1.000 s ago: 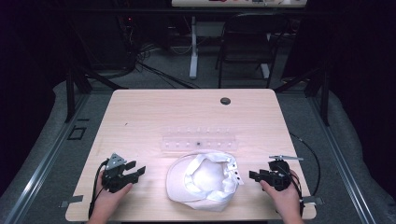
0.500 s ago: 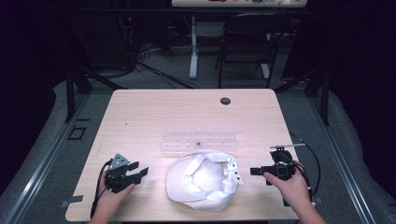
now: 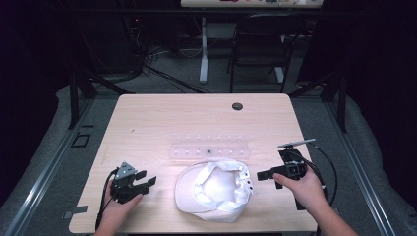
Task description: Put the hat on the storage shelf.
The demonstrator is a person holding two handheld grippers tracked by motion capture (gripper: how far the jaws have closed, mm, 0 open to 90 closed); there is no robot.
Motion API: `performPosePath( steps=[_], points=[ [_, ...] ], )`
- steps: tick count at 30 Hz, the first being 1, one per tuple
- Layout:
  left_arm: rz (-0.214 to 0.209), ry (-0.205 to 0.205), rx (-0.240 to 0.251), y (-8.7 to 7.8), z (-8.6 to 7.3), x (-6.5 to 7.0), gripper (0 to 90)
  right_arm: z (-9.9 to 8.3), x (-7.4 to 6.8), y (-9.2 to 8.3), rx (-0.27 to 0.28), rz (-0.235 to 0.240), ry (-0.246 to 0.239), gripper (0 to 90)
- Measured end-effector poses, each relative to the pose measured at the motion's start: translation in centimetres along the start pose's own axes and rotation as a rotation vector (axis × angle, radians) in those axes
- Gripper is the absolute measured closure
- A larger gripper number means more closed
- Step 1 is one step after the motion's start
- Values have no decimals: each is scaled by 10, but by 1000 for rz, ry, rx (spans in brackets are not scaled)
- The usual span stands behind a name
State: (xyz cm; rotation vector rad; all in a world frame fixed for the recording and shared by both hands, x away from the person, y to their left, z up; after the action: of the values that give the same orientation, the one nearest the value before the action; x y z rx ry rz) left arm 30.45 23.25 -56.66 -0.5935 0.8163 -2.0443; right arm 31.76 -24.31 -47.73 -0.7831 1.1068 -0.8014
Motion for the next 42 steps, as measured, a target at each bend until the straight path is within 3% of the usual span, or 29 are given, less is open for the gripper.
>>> performPosePath(
  steps=[12, 13, 19, 22, 24, 25, 28, 30, 31, 32, 34, 35, 36, 38, 40, 42],
  points=[
    [1, 4, -6, 0, 0, 1, 492, 10, -17, 9, -98, 83, -5, 426],
    [-4, 4, -6, 0, 0, 1, 491, 9, -20, 12, -88, 81, 25, 425],
    [-4, 6, -8, 1, 0, 2, 491, 10, -19, 26, -126, 89, 19, 426],
    [-5, 4, -10, 1, 0, 2, 491, 9, -19, 34, -118, 98, 39, 427],
    [-4, 7, -10, 1, 0, 2, 491, 10, -18, 38, -145, 105, 33, 427],
    [-5, 3, -11, 1, 0, 2, 491, 9, -19, 41, -128, 102, 55, 427],
    [-6, 9, -13, 2, 0, 2, 491, 9, -17, 48, -163, 116, 51, 427],
    [-6, 8, -12, 2, 0, 2, 491, 8, -19, 55, -149, 127, 67, 427],
    [-7, 6, -10, 2, 0, 2, 491, 9, -17, 55, -189, 131, 36, 428],
    [-6, 7, -12, 2, 0, 2, 491, 7, -20, 60, -151, 136, 77, 428],
    [-7, 10, -16, 2, 0, 2, 491, 9, -16, 61, -229, 141, 19, 429],
    [-7, 11, -16, 2, 0, 2, 492, 7, -19, 66, -189, 147, 65, 431],
    [-7, 11, -16, 2, 0, 2, 491, 6, -20, 68, -184, 155, 76, 433],
    [-5, 10, -13, 2, 0, 2, 491, 7, -20, 68, -205, 171, 71, 435],
    [-6, 10, -17, 2, 0, 2, 491, 7, -22, 67, -190, 169, 78, 436],
    [-7, 8, -15, 2, 0, 2, 491, 9, -22, 62, -218, 176, 44, 440]
  ],
)
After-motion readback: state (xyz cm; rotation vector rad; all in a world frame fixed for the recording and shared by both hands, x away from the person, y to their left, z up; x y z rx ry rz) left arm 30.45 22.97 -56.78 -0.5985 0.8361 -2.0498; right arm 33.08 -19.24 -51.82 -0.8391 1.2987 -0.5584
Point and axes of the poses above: each handheld gripper's, and its own axes: y roughly forward along the jaws, z roughly out of its top, x roughly to its right, the point moved 1 cm from there along y, roughly forward along the jaws, and after that the axes turned 7 degrees about -x, right-handed, at the moved point
